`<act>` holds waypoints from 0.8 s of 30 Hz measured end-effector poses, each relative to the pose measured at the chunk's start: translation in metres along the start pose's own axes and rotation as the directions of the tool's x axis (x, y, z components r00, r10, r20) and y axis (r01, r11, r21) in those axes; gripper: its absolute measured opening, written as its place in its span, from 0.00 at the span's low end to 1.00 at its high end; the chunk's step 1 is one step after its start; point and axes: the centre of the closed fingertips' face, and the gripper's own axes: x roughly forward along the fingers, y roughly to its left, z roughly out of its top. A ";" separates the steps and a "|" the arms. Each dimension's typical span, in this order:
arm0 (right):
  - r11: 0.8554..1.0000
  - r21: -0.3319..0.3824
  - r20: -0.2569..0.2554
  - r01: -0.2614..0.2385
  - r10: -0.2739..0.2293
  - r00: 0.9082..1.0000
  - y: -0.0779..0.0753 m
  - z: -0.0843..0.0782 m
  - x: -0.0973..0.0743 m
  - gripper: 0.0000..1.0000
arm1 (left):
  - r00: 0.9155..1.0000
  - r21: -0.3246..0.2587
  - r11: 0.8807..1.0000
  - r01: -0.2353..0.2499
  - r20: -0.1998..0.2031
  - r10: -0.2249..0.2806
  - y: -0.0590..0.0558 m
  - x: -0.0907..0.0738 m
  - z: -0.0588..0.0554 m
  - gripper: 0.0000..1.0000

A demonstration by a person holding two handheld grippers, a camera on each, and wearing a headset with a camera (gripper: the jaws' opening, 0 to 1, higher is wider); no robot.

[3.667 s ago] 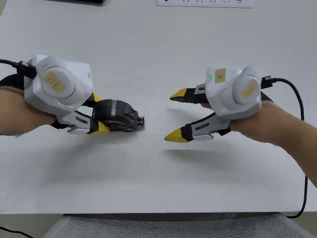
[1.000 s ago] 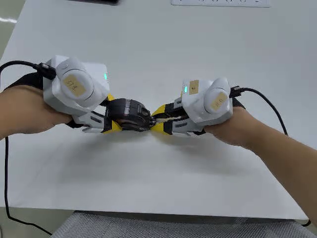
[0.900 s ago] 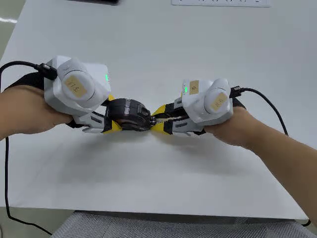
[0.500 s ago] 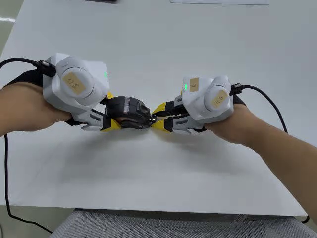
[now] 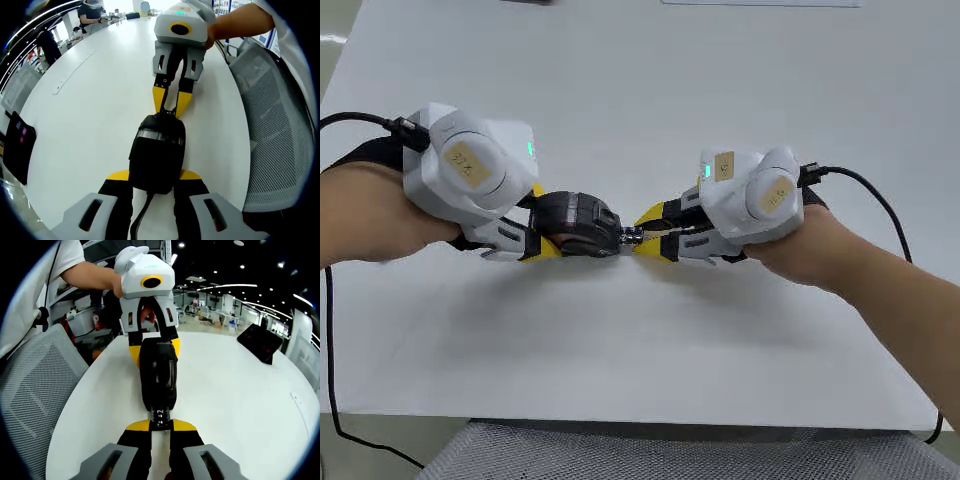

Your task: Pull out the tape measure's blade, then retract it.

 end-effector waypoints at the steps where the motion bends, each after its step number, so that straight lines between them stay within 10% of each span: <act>1: 1.000 0.000 -0.001 0.001 -0.001 1.000 0.000 0.000 -0.001 0.09 | 1.000 0.000 1.000 0.000 -0.001 0.000 0.000 0.000 0.000 0.26; 24: 1.000 0.009 -0.028 0.021 -0.020 0.999 -0.002 -0.020 -0.024 0.09 | 1.000 -0.001 1.000 0.006 -0.011 -0.006 0.000 0.000 0.000 0.26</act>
